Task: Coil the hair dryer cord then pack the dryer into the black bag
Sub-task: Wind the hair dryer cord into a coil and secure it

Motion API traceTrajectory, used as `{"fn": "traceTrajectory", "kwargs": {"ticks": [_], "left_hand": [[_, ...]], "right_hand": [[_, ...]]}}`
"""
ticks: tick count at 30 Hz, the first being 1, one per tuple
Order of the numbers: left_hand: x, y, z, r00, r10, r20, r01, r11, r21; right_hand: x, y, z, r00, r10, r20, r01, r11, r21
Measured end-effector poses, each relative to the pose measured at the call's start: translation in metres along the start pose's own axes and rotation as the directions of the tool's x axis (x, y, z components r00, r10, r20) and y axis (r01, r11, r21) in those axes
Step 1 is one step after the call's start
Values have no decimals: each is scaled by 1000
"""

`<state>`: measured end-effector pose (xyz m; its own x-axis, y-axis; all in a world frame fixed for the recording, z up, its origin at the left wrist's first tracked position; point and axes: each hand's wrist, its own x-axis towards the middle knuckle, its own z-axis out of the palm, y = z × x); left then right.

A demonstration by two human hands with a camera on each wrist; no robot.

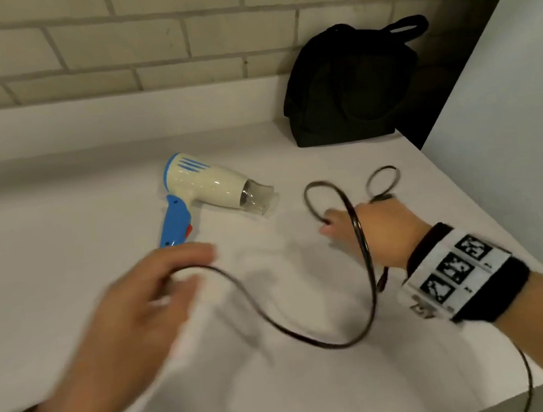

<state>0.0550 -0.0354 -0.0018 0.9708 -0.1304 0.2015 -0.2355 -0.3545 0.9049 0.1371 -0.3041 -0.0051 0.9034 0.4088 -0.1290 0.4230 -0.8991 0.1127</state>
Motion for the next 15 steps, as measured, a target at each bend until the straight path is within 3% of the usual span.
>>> {"fn": "traceTrajectory", "kwargs": {"ticks": [2,4,5,6,9,13,15], "left_hand": [[13,34,42,993,24,119,-42,988,147],[25,25,68,969,-96,226,28,958,287],[33,25,73,968,-156,197,92,950,297],[38,21,75,980,-136,146,92,958,272],[41,18,70,996,94,4,-93,988,127],[42,20,46,971,165,-173,-174,984,-40],[34,24,26,939,207,-275,-236,969,-74]], "right_hand": [[-5,-37,-10,985,-161,-64,158,987,-39],[-9,-55,-17,966,-234,-108,232,972,-39],[-12,-58,-22,974,-199,-111,198,980,-19],[-12,-55,-20,968,-193,-163,191,981,-28],[-12,-48,-11,973,-170,-155,172,985,-1],[-10,-5,8,998,-44,-36,50,978,204],[-7,36,27,997,70,39,-72,996,52]]}}
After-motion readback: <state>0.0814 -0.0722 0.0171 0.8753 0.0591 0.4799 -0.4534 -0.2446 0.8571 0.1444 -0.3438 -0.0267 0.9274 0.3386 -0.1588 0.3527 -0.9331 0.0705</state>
